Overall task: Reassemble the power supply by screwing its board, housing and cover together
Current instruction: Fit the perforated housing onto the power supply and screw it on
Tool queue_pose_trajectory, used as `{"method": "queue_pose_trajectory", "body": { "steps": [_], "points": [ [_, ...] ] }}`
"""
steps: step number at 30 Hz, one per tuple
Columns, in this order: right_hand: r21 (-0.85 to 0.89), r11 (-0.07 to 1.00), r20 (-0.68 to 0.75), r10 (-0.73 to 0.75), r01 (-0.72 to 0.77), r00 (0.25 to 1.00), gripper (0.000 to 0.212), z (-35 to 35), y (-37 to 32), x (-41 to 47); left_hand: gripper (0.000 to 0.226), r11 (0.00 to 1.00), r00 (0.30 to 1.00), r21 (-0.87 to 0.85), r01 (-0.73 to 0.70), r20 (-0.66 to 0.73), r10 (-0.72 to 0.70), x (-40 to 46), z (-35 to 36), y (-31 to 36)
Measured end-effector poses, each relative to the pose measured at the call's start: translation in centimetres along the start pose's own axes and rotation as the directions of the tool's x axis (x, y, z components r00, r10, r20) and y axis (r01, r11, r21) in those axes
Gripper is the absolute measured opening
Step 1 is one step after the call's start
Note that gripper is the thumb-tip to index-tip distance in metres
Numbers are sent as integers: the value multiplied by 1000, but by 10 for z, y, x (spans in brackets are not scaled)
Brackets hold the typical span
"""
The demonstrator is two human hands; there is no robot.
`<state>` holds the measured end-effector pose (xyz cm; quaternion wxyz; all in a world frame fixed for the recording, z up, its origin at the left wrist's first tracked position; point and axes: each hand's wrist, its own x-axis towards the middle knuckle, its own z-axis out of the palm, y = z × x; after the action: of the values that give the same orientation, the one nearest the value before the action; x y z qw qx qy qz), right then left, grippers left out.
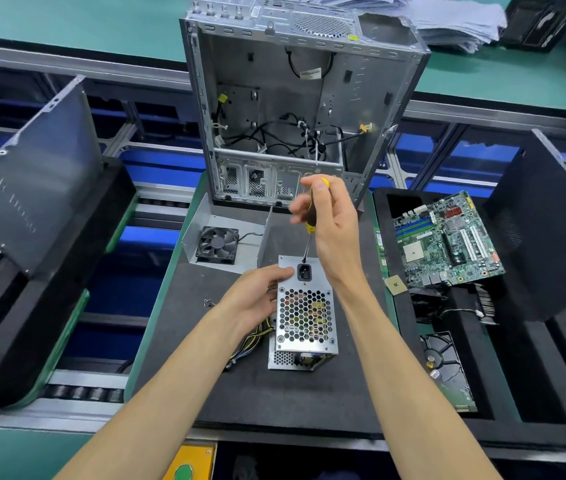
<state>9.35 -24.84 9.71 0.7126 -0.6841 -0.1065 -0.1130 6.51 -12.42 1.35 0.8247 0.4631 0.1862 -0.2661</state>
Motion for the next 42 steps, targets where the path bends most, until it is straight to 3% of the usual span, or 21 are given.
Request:
{"method": "queue_pose_trajectory", "body": {
  "steps": [2,5,7,9,11,13,15,16,19,26,29,32,33,35,38,40,42],
  "points": [
    [10,1000,-44,2,-2,999,21,4,0,-2,24,999,1000,32,-6,8,5,-2,0,0],
    [259,965,-172,86,-39,981,15,6,-6,4,17,996,999,84,-11,45,7,-6,-7,1],
    [486,871,-200,193,-74,961,18,4,-10,11,23,992,999,125,-36,28,32,-10,-19,4],
    [703,698,-157,335,-133,929,25,1,-7,16,24,961,983,253,-109,-117,143,-11,-39,9],
    [838,512,-75,451,-189,890,31,-1,2,13,14,848,884,503,-167,-305,354,-13,-67,10],
    [916,334,20,515,-222,857,32,-2,16,6,12,621,768,782,-64,-359,531,-17,-98,7],
    [952,194,98,542,-238,835,30,-1,29,-2,10,413,744,907,78,-329,582,-22,-121,-2],
    [959,150,121,550,-240,827,29,-1,35,-6,10,361,753,926,109,-314,579,-24,-129,-8],
    [968,98,139,556,-231,820,26,-2,46,-12,10,291,762,952,99,-261,593,-22,-139,-20],
    [973,112,110,541,-201,834,26,-9,47,-13,3,34,762,996,78,-81,642,-9,-139,-25],
    [975,124,90,532,-182,842,23,-14,43,-14,4,-6,770,996,88,-64,634,-7,-138,-24],
    [978,138,61,520,-155,852,23,-20,37,-14,6,36,755,998,41,-55,653,-13,-129,-17],
    [978,155,41,514,-139,857,24,-22,34,-14,7,107,742,994,-17,-59,667,-17,-120,-13],
    [978,183,-3,498,-102,867,25,-27,27,-13,10,355,744,913,-199,-95,662,-27,-93,-1],
    [980,192,-45,464,-51,885,24,-32,16,-13,5,730,836,516,-448,-48,547,-46,-39,17],
    [980,195,-57,441,-34,896,23,-33,10,-14,13,828,867,278,-487,38,497,-55,-10,25],
    [975,220,-73,424,-24,903,25,-34,3,-15,21,867,883,169,-470,84,462,-59,10,29]
  ]
}}
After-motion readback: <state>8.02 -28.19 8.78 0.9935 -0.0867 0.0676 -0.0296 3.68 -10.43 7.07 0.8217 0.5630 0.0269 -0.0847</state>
